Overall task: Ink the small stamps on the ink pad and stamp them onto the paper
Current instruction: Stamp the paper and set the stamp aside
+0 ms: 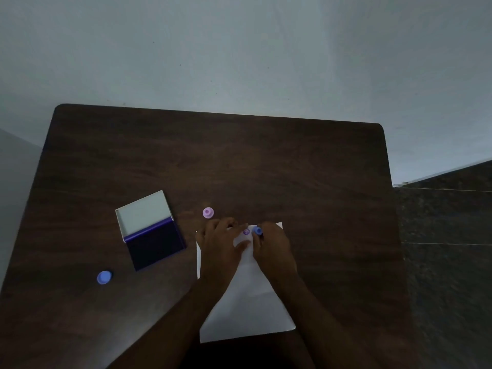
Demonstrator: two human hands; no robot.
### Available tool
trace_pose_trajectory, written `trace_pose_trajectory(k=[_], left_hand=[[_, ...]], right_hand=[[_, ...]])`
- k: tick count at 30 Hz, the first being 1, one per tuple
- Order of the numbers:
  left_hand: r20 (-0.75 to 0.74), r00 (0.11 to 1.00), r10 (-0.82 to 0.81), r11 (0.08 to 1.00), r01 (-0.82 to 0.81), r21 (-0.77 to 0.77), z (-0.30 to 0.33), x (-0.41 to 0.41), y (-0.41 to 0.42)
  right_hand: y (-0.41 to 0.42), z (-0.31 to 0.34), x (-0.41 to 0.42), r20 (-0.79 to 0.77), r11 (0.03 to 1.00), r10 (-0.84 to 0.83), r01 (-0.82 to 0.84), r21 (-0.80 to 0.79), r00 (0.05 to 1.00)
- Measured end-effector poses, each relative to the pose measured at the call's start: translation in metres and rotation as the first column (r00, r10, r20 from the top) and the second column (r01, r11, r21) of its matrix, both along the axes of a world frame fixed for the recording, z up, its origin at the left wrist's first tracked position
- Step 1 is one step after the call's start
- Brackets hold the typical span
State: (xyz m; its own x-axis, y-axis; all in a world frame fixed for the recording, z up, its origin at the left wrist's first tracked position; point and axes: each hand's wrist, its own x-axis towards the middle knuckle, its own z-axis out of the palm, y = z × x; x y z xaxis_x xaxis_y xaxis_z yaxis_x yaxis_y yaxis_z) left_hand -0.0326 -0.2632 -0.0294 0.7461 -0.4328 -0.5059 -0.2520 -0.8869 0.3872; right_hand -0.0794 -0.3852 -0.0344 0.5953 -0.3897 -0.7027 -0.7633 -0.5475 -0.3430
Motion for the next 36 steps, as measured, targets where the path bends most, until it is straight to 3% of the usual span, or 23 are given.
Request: trace_pose_trajectory(k=[4,8,11,18,22,28,33,36], left_hand=[[0.031,0.999,0.040,0.999,-0.039,-0.037,0.000,0.001,0.003],[0.160,0.986,0.047,0.995,-0.032,-0.090,-0.006,-0.001,0.012],[0.093,0.995,0.044,0.998,-0.040,-0.045,-0.010,-0.001,0.016],[0.088,0.996,-0.033,0.999,0.033,0.000,-0.004,0.002,0.017],[0.254,0.965,0.060,0.986,-0.017,-0.166,0.009,-0.003,0.015],[0.104,0.994,-0.035,0.997,0.027,0.078,0.005,0.004,0.009],[0.149,0.988,-0.042,0.998,0.033,0.058,0.005,0.005,0.007],[0.252,0.968,-0.022,0.999,0.031,-0.029,0.004,0.001,0.010]], right_hand=[[0.010,0.002,-0.004,0.051,0.961,0.264,-0.258,-0.103,0.963],[0.011,0.002,-0.005,0.053,0.955,0.270,-0.260,-0.143,0.961],[0.014,0.001,-0.008,0.063,0.953,0.274,-0.262,-0.152,0.960],[0.015,-0.001,-0.010,0.081,0.948,0.292,-0.277,-0.156,0.953],[0.015,-0.001,-0.009,0.097,0.942,0.306,-0.287,-0.172,0.947],[0.016,-0.003,-0.010,0.109,0.935,0.318,-0.292,-0.200,0.942],[0.015,-0.003,-0.010,0.127,0.931,0.329,-0.298,-0.211,0.936],[0.015,-0.004,-0.010,0.125,0.943,0.307,-0.284,-0.173,0.943]])
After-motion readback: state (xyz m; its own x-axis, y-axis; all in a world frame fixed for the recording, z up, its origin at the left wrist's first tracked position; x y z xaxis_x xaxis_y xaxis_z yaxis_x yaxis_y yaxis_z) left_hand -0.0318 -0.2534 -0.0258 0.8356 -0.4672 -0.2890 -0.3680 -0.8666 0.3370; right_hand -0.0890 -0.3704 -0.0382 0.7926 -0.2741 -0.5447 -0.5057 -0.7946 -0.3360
